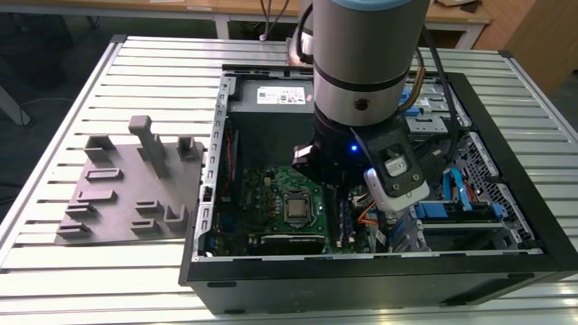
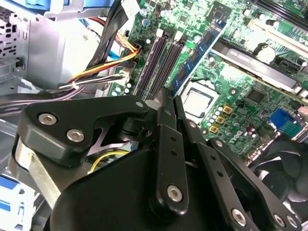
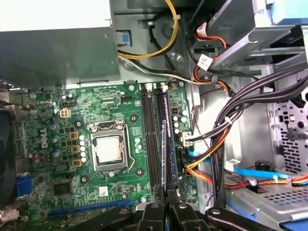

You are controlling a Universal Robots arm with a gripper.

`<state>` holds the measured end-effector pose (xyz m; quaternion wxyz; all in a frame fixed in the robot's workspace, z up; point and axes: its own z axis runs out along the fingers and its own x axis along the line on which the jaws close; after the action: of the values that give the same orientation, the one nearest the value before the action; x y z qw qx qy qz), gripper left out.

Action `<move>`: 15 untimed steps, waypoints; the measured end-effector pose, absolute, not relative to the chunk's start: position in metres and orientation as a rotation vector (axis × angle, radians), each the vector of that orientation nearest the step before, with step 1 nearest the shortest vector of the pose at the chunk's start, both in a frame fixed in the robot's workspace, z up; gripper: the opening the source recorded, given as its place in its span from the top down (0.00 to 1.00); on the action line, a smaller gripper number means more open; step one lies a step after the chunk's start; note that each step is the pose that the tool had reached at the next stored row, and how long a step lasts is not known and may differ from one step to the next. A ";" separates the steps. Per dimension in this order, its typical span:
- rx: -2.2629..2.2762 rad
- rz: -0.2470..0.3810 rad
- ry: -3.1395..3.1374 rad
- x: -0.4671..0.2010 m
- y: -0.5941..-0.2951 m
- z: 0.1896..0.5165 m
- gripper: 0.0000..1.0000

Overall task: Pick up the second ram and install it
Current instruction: 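Insert the second ram into the second slot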

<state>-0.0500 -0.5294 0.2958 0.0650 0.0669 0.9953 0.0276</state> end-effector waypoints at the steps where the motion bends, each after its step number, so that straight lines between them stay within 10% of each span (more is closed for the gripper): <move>1: 0.211 0.083 3.003 -0.050 -0.529 0.296 0.86; 15: 0.247 0.106 3.000 -0.050 -0.524 0.295 0.86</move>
<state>-0.0498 -0.5241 0.2955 0.0648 0.0819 0.9939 0.0350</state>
